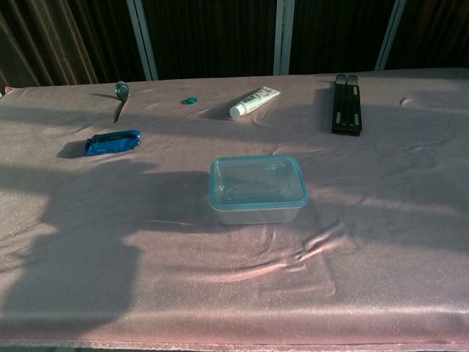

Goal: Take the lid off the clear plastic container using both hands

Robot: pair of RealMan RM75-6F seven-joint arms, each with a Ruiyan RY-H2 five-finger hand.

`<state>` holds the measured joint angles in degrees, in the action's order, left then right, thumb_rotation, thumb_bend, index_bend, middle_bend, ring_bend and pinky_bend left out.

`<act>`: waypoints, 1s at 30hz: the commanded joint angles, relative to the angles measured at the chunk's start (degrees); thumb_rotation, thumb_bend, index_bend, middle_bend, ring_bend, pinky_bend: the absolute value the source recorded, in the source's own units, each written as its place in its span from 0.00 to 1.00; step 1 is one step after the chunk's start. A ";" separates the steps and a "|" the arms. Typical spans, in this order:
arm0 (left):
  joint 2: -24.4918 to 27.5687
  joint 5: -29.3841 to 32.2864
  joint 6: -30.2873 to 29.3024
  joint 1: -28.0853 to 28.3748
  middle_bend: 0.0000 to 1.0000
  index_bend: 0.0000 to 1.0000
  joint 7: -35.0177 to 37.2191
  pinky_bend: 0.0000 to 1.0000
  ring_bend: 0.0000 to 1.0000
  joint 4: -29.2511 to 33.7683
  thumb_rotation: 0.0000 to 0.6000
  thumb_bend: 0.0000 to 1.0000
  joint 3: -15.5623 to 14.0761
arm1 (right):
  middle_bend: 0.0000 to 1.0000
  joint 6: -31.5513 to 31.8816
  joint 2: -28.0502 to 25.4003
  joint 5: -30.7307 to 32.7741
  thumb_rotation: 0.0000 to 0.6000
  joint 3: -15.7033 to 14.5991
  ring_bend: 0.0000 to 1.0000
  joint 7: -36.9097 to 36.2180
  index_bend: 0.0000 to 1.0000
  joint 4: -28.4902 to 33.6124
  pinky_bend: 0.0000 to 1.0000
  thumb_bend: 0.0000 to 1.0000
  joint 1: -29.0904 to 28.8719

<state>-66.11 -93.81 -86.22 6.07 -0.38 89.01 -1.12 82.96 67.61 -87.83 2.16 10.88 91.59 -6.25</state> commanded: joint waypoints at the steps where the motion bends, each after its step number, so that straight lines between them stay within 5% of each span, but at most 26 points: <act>1: -0.37 -1.08 0.28 0.48 0.00 0.00 0.76 0.00 0.00 -0.38 1.00 0.34 -0.37 | 0.00 0.02 0.00 -0.06 1.00 -0.04 0.00 0.00 0.00 0.07 0.00 0.15 0.01; 7: -2.47 -12.51 3.34 7.08 0.00 0.00 8.16 0.00 0.00 -1.50 1.00 0.34 -2.65 | 0.00 -0.04 -0.06 -0.38 1.00 -0.49 0.00 0.40 0.00 0.34 0.00 0.15 0.17; 11: -5.52 -15.63 8.91 12.92 0.00 0.00 7.49 0.00 0.00 0.23 1.00 0.33 -1.61 | 0.00 -0.37 0.02 -1.02 1.00 -0.92 0.00 0.51 0.00 0.43 0.00 0.15 0.03; 22: -19.54 -5.31 27.99 25.89 0.00 0.00 1.08 0.00 0.00 0.94 1.00 0.32 5.88 | 0.00 -1.44 0.07 -1.79 1.00 -1.49 0.00 0.11 0.00 0.10 0.00 0.15 -0.51; 30: -27.51 3.39 33.42 30.96 0.00 0.00 -1.73 0.00 0.00 -3.38 1.00 0.32 10.32 | 0.00 -1.76 -0.16 -1.38 1.00 -1.39 0.00 -0.73 0.00 -0.14 0.00 0.15 -0.62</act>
<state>-91.45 -92.42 -54.17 35.29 -1.05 87.19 7.62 81.21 67.45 -89.22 0.76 10.17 91.47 -6.85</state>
